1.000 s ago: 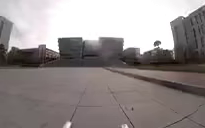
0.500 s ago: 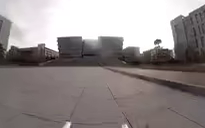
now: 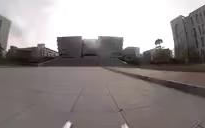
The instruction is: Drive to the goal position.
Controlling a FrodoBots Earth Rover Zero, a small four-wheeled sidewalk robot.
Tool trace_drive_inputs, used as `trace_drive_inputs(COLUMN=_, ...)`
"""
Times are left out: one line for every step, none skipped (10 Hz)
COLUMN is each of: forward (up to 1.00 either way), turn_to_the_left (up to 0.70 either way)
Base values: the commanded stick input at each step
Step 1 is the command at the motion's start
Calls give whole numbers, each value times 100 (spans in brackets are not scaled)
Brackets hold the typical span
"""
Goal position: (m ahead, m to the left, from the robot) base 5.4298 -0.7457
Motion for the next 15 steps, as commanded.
trace_drive_inputs(forward=100, turn_to_the_left=0)
trace_drive_inputs(forward=100, turn_to_the_left=0)
trace_drive_inputs(forward=100, turn_to_the_left=0)
trace_drive_inputs(forward=100, turn_to_the_left=0)
trace_drive_inputs(forward=100, turn_to_the_left=0)
trace_drive_inputs(forward=100, turn_to_the_left=0)
trace_drive_inputs(forward=100, turn_to_the_left=0)
trace_drive_inputs(forward=100, turn_to_the_left=0)
trace_drive_inputs(forward=100, turn_to_the_left=0)
trace_drive_inputs(forward=100, turn_to_the_left=0)
trace_drive_inputs(forward=100, turn_to_the_left=0)
trace_drive_inputs(forward=100, turn_to_the_left=0)
trace_drive_inputs(forward=100, turn_to_the_left=0)
trace_drive_inputs(forward=100, turn_to_the_left=0)
trace_drive_inputs(forward=100, turn_to_the_left=0)
